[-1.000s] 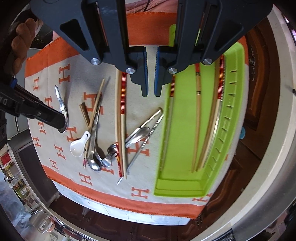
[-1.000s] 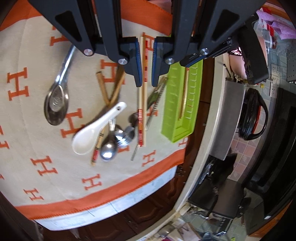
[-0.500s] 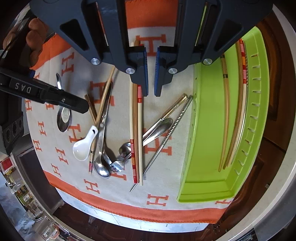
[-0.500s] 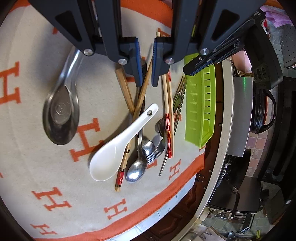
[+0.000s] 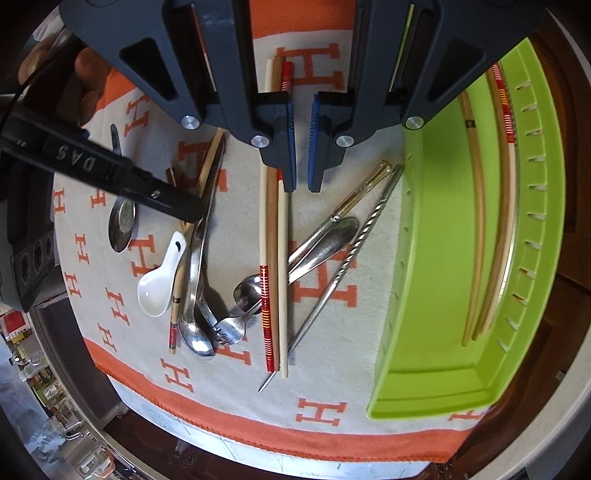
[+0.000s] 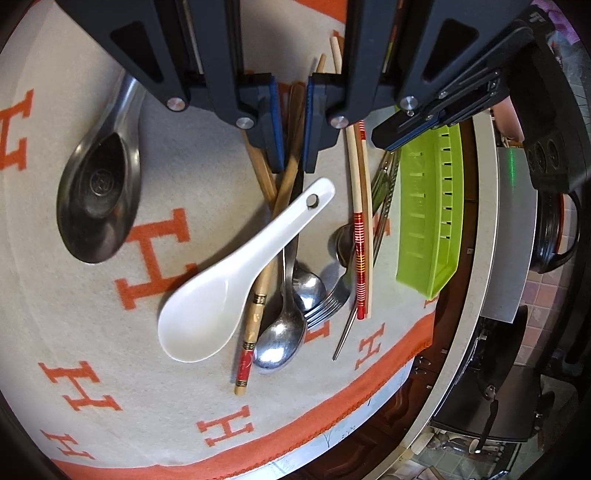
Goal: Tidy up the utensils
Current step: 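Grasp cream and red chopsticks with the left tool while the right tool grasps a wooden chopstick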
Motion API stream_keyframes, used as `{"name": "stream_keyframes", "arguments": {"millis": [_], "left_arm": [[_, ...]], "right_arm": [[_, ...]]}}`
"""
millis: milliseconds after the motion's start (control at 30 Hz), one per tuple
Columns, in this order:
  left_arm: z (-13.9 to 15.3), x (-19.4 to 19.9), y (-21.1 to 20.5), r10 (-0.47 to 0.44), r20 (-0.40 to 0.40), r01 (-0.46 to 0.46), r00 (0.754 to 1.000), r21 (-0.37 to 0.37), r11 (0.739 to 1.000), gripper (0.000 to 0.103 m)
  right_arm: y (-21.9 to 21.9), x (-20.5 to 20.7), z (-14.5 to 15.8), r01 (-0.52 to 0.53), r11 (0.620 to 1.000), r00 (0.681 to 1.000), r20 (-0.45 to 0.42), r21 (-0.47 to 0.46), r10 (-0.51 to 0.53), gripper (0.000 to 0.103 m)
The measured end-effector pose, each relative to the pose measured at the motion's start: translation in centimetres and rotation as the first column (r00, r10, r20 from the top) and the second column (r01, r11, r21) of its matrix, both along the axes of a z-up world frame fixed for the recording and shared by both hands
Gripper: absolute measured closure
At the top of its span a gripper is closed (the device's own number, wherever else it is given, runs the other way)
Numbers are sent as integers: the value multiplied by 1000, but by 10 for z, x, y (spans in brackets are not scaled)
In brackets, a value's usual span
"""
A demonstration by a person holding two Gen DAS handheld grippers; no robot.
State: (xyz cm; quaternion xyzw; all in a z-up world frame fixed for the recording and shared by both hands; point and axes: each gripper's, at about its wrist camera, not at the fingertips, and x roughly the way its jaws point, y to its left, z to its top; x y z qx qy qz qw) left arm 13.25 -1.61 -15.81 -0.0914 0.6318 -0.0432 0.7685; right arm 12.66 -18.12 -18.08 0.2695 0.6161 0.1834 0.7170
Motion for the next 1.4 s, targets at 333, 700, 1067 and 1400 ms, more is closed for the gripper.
{"name": "stream_keyframes", "arguments": {"millis": [333,700,1067,1400], "left_arm": [[-8,10,-2,-3,-18,2,1000,-51,999,99],[-5,9,-2,-1,-20,0,1000,-65,998,99],[-8,9,-9,-19,-32,17,999,-63,998,99],[-16,14,-20,-49,-42,49,998,0,999,99]], "right_arm": [[-2,-4,4,-9,1000,998,58,-30,11,94],[-3,-8,4,-23,1000,998,53,-20,24,94],[-5,-13,4,-29,1000,998,54,-12,30,94],[-7,-14,4,-33,999,998,55,-7,33,94]]}}
